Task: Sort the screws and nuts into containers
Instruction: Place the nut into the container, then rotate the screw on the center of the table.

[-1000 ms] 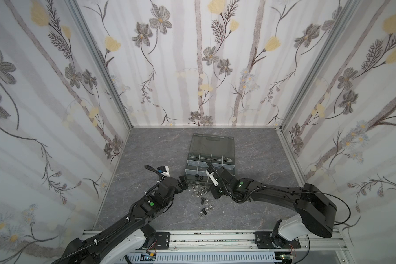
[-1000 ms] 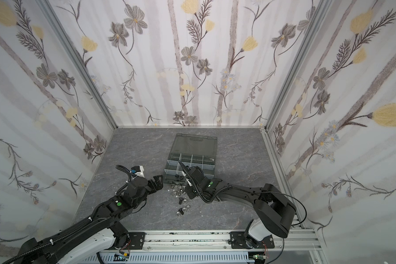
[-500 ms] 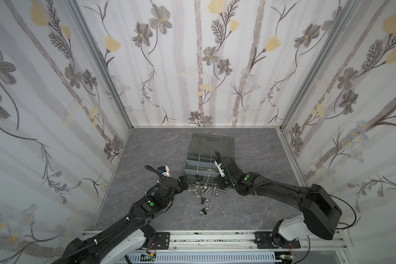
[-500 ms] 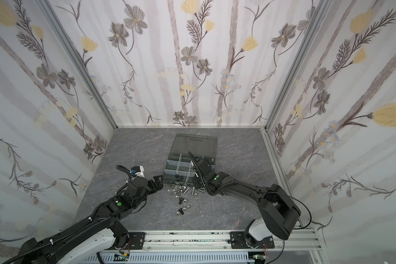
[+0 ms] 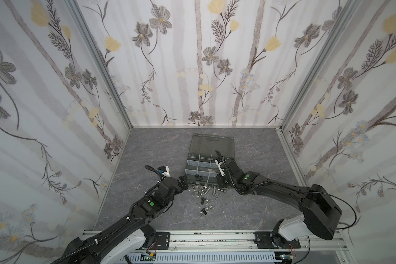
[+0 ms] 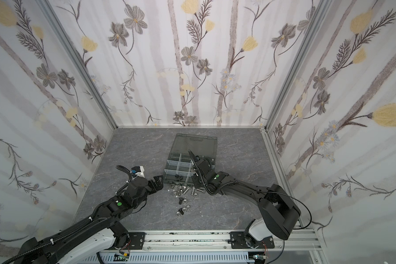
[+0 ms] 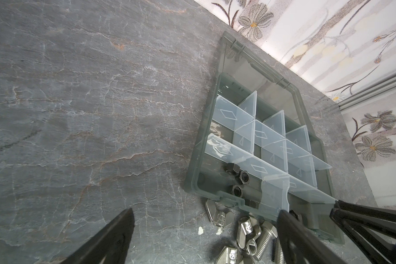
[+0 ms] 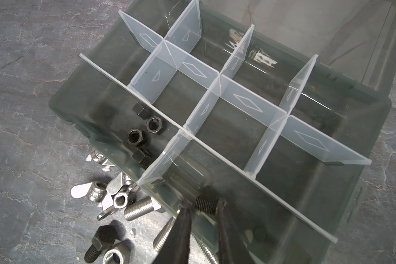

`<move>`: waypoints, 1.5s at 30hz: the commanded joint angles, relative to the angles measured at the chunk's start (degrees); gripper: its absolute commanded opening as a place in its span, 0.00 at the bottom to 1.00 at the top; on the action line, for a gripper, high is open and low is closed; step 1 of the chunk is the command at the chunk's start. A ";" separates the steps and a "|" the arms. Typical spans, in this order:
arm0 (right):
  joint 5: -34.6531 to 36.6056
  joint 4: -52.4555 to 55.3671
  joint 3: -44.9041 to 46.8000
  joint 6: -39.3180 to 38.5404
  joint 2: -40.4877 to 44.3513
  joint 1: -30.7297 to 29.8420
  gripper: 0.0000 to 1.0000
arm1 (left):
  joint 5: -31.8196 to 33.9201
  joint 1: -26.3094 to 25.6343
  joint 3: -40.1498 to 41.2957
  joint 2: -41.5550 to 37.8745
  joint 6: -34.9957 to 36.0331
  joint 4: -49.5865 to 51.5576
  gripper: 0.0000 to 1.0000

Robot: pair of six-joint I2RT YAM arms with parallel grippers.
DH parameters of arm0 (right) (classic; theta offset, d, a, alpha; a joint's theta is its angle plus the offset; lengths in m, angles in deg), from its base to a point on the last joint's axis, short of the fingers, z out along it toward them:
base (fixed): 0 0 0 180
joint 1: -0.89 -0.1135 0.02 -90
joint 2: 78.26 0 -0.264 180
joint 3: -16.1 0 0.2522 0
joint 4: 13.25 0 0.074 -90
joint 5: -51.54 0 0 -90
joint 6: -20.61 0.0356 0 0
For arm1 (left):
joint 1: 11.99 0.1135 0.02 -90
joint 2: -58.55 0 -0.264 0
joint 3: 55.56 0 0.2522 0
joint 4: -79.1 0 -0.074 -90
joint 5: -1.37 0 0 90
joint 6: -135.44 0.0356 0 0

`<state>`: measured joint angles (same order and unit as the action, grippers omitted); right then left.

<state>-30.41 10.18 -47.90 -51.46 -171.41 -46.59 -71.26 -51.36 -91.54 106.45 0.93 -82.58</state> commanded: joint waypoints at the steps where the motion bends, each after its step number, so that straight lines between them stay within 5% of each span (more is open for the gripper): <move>1: 0.05 -0.88 0.21 0.70 0.94 0.02 0.24 | 0.96 0.09 -0.22 0.00 -0.14 -0.78 1.00; 10: -0.93 -0.03 -0.51 1.51 1.38 -1.92 0.24 | 1.46 0.09 -0.26 -0.08 -0.22 -0.78 1.00; 29: -5.52 -1.23 -4.23 10.50 -8.30 -17.43 0.24 | 2.00 0.09 1.08 -1.69 -1.37 -0.69 1.00; 45: -8.22 -0.10 -4.86 14.16 -13.51 -19.88 0.22 | 1.97 0.09 2.55 -3.60 -1.81 -0.78 1.00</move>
<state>-38.12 10.60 -52.20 -38.76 -184.43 -66.50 -70.65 -51.32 -89.13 103.06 -0.01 -82.56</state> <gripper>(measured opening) 0.222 0.998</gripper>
